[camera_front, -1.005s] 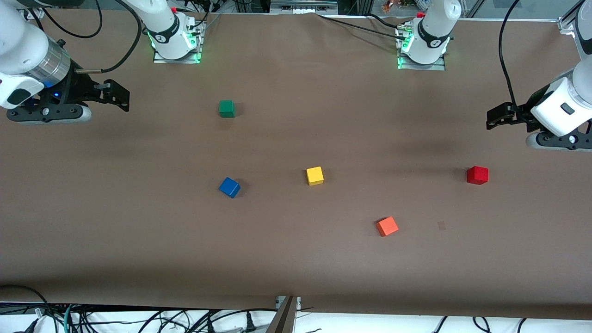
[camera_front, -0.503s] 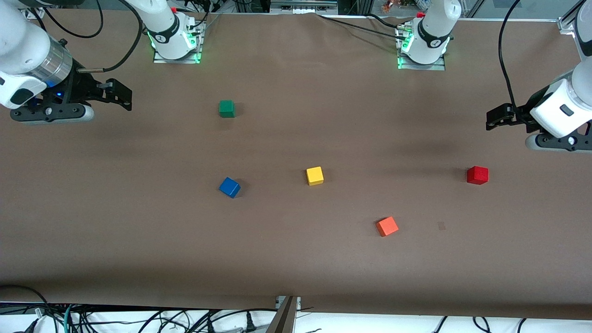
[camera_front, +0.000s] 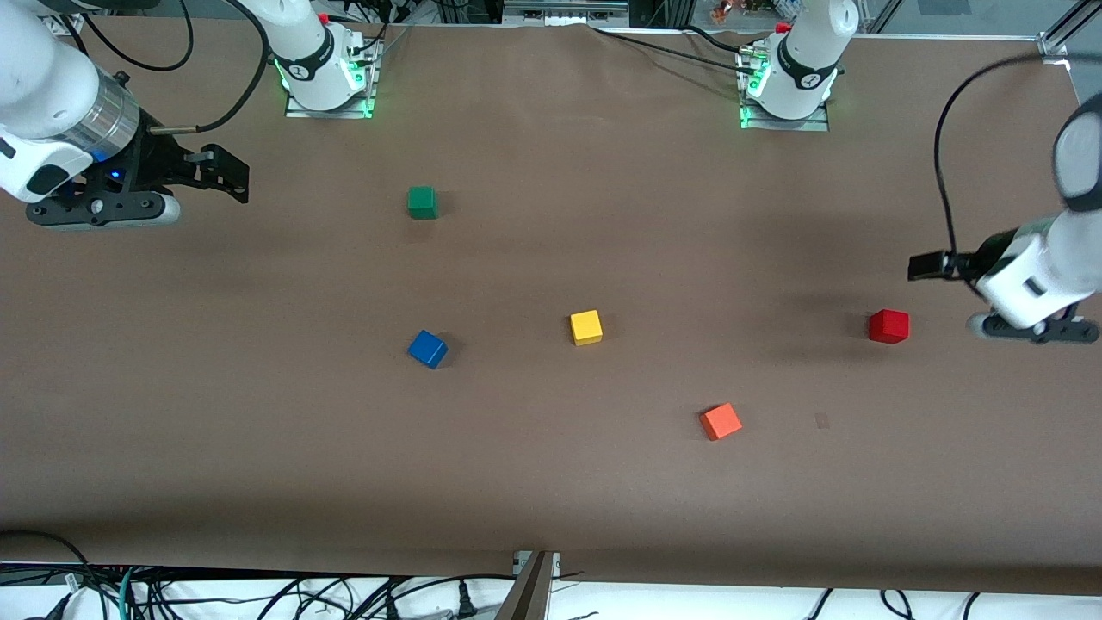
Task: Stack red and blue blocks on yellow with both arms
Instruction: 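Move the left gripper down to the red block and grasp it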
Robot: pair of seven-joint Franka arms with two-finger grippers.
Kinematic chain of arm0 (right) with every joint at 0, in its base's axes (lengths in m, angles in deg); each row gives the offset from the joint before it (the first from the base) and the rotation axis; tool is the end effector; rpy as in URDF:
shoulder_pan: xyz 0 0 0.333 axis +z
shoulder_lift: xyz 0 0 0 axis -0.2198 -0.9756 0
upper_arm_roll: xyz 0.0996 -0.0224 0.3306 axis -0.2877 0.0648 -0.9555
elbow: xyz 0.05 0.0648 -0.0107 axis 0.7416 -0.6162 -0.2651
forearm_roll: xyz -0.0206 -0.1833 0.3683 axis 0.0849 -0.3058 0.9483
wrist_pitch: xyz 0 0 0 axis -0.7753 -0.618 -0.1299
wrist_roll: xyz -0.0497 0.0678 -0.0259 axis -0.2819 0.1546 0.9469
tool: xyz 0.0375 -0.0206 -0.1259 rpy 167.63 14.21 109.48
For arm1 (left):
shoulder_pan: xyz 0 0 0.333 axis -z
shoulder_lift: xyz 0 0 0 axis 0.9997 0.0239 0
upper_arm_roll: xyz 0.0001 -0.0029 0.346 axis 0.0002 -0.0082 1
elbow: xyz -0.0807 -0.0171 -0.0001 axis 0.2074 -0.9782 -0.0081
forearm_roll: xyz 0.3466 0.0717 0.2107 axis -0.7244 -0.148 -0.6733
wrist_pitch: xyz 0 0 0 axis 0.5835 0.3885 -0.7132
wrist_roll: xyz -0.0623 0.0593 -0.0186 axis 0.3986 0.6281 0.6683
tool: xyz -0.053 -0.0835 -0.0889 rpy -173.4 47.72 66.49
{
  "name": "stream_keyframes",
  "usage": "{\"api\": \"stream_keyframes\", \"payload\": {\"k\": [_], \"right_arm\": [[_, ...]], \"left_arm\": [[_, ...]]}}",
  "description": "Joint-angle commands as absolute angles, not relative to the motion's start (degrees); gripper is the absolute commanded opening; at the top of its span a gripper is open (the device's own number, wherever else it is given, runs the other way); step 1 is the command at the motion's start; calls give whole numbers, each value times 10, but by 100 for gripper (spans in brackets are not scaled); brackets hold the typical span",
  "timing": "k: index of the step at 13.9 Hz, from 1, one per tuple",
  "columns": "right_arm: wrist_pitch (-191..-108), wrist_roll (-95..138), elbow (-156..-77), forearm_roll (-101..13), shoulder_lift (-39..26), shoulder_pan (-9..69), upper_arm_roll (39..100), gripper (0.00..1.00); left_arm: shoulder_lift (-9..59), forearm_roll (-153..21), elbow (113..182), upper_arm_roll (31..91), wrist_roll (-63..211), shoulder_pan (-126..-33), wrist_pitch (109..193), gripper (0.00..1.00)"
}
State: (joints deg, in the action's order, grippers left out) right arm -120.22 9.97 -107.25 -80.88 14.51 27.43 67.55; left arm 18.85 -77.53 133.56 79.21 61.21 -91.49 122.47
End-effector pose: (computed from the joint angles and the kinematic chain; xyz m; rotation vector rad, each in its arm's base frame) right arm 0.5673 0.1130 0.6037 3.1156 0.1297 -0.1545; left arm 0.6495 0.0358 0.4543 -3.0930 0.1050 0.4485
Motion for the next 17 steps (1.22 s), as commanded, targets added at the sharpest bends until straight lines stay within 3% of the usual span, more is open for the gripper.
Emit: {"api": "stream_keyframes", "payload": {"k": [1,9,17], "right_arm": [[-1190,105,-1059,-799,141,273,675,100],[-1190,104,-1061,-799,140,273,675,100],[-1189,105,-1061,-799,140,273,676,100]], "left_arm": [[225,-786,1355,789,537,-931,1278,100],[230,-788,1559,790,440,-966,1573,100],[288,-788,1589,789,337,-1016,1705,100]]}}
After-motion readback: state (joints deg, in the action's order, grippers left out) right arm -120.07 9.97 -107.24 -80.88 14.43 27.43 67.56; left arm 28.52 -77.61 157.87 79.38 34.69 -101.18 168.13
